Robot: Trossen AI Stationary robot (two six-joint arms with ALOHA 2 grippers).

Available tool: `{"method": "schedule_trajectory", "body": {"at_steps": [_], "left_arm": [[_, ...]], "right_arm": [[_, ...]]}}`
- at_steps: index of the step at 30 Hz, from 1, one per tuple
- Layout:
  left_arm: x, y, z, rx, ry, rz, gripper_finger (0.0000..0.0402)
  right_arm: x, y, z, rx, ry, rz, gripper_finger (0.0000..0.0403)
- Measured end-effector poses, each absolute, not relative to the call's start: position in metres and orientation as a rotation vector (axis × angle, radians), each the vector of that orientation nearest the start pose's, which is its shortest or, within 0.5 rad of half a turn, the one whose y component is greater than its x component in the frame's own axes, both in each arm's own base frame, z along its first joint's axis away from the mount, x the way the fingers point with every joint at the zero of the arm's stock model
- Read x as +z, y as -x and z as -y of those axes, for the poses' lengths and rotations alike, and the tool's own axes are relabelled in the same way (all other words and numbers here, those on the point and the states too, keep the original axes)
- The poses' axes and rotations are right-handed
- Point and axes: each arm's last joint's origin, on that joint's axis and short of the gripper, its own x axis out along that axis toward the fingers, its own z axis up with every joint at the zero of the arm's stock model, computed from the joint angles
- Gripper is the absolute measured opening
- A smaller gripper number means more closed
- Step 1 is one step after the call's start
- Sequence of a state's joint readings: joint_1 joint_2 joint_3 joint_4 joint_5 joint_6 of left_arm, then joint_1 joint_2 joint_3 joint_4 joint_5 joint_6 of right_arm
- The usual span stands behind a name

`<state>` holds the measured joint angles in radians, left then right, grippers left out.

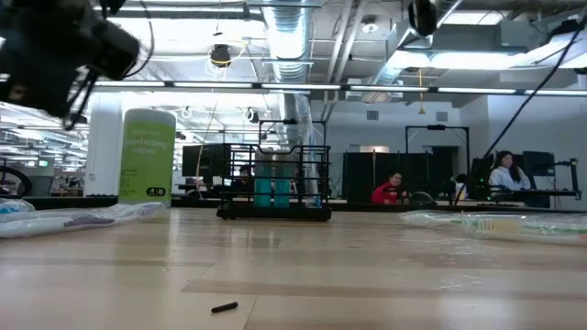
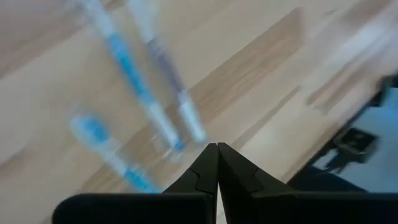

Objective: Pick & Place toothbrushing station
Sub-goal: Put the bottom blue toothbrush into the black mesh organizer

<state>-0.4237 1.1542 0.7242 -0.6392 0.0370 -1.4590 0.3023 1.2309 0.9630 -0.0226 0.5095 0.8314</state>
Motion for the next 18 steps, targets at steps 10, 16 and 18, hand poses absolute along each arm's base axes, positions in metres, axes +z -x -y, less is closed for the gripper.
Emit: {"method": "schedule_trajectory", "body": {"at_steps": [10,16,18], "left_arm": [[0.206,-0.158,0.107,0.578,1.139,-1.361,0.0],[0.204,-0.153,0.117,0.638,1.192,-1.383,0.0],[0.202,-0.154,0.118,0.647,1.186,-1.389,0.0002]], "right_arm": [[0.328,-0.308,-0.099,-0.274,-0.67,-0.239,0.0],[0.333,-0.32,-0.113,-0.318,-0.651,-0.212,0.0],[0.335,-0.322,-0.115,-0.323,-0.663,-0.188,0.0]]}}
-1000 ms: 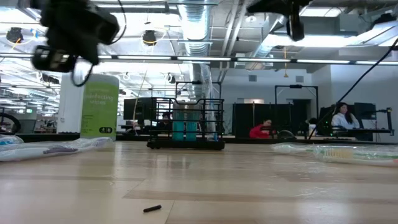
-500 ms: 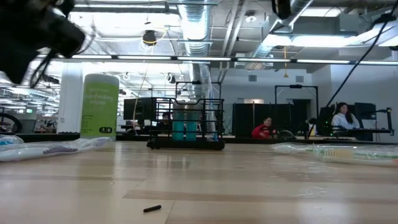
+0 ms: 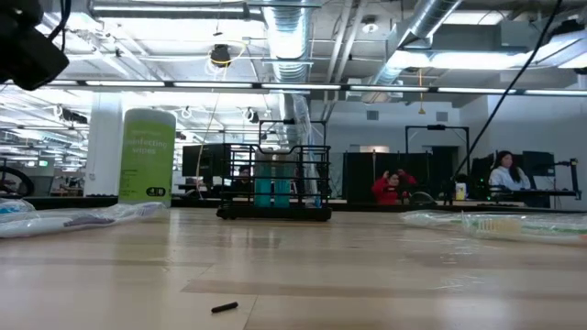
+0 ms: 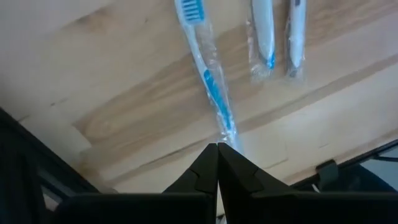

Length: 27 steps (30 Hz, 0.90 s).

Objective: Pick & Place toothbrushing station
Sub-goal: Put the bottom blue toothbrush into the black mesh organizer

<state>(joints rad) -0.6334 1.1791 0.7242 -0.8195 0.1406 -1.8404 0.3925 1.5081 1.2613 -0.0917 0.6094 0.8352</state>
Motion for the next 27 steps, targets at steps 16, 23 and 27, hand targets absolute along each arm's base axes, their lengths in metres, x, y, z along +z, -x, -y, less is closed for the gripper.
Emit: {"method": "schedule_trajectory", "body": {"at_steps": [16,23,27], "left_arm": [[0.16,-0.181,0.135,0.684,1.105,-1.468,0.0169],[0.153,-0.191,0.135,0.665,1.121,-1.445,0.0179],[0.147,-0.195,0.138,0.655,1.131,-1.459,0.0171]], "right_arm": [[0.331,-0.322,-0.123,-0.328,-0.672,-0.191,0.0],[0.331,-0.32,-0.128,-0.31,-0.67,-0.198,0.0],[0.33,-0.318,-0.132,-0.3,-0.667,-0.203,0.0]]}}
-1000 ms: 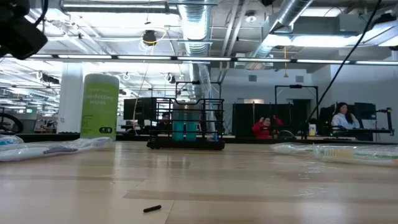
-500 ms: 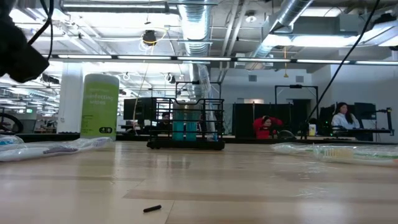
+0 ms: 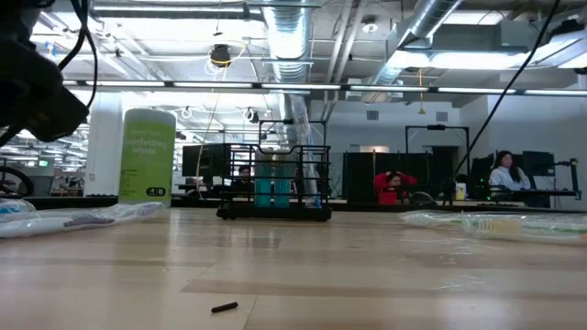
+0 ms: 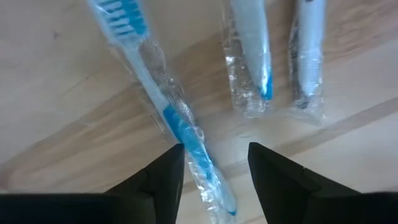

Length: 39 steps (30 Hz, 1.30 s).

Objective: Pick & Place toothbrushing station
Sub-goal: Put the bottom blue toothbrush into the black mesh organizer

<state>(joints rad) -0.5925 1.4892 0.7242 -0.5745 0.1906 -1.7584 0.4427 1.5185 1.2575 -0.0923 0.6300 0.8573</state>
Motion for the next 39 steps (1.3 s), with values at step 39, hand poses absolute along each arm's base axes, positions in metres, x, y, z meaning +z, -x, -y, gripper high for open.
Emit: {"method": "schedule_trajectory", "body": {"at_steps": [39], "left_arm": [[0.141,-0.183,0.132,0.677,1.152,-1.486,0.0163]], "right_arm": [[0.33,-0.319,-0.13,-0.306,-0.647,-0.208,0.0]]}}
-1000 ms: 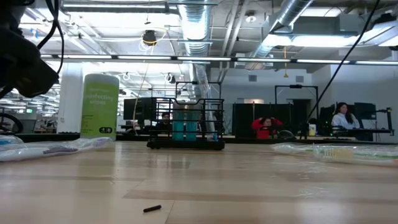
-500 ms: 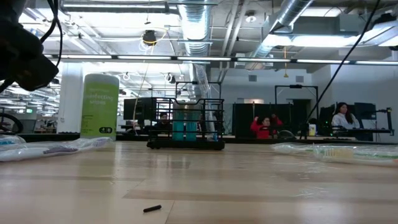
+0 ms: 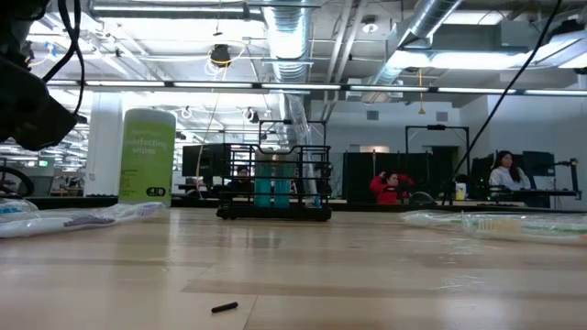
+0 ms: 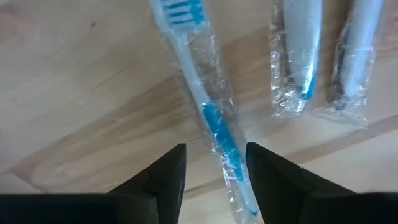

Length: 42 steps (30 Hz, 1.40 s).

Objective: Pick & Place toothbrushing station
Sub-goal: Put the bottom blue toothbrush into the black mesh organizer

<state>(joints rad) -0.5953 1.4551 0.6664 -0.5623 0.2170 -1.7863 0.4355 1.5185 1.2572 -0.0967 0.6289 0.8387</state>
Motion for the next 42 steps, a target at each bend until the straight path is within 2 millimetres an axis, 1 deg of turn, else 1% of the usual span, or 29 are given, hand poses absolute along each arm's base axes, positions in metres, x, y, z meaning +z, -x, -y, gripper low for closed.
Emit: {"method": "schedule_trajectory", "body": {"at_steps": [4,8,12,14,17,22,23,28,30,35,42], "left_arm": [[0.14,-0.184,0.132,0.675,1.151,-1.474,0.0163],[0.133,-0.18,0.129,0.686,1.145,-1.48,0.0163],[0.131,-0.179,0.129,0.686,1.148,-1.479,0.0162],[0.131,-0.179,0.129,0.689,1.146,-1.477,0.0154],[0.13,-0.179,0.128,0.696,1.14,-1.475,0.012],[0.13,-0.179,0.128,0.661,1.119,-1.486,0.0028],[0.13,-0.179,0.129,0.646,1.116,-1.485,0.0016],[0.131,-0.18,0.129,0.63,1.113,-1.481,0.0013],[0.133,-0.18,0.129,0.618,1.116,-1.454,0.0007],[0.147,-0.179,0.126,0.584,1.132,-1.36,0.0007],[0.17,-0.176,0.118,0.544,1.155,-1.161,0.0006]], "right_arm": [[0.33,-0.319,-0.13,-0.305,-0.647,-0.208,0.0],[0.33,-0.319,-0.13,-0.305,-0.647,-0.208,0.0],[0.33,-0.319,-0.13,-0.304,-0.648,-0.207,0.0],[0.33,-0.319,-0.13,-0.304,-0.648,-0.207,0.0],[0.33,-0.319,-0.13,-0.304,-0.649,-0.206,0.0],[0.33,-0.319,-0.13,-0.304,-0.649,-0.205,0.0],[0.33,-0.319,-0.13,-0.305,-0.649,-0.206,0.0],[0.33,-0.319,-0.13,-0.302,-0.648,-0.21,0.0],[0.33,-0.319,-0.13,-0.286,-0.649,-0.219,0.0],[0.329,-0.319,-0.131,-0.257,-0.649,-0.236,0.0],[0.329,-0.319,-0.131,-0.252,-0.655,-0.239,0.0005]]}}
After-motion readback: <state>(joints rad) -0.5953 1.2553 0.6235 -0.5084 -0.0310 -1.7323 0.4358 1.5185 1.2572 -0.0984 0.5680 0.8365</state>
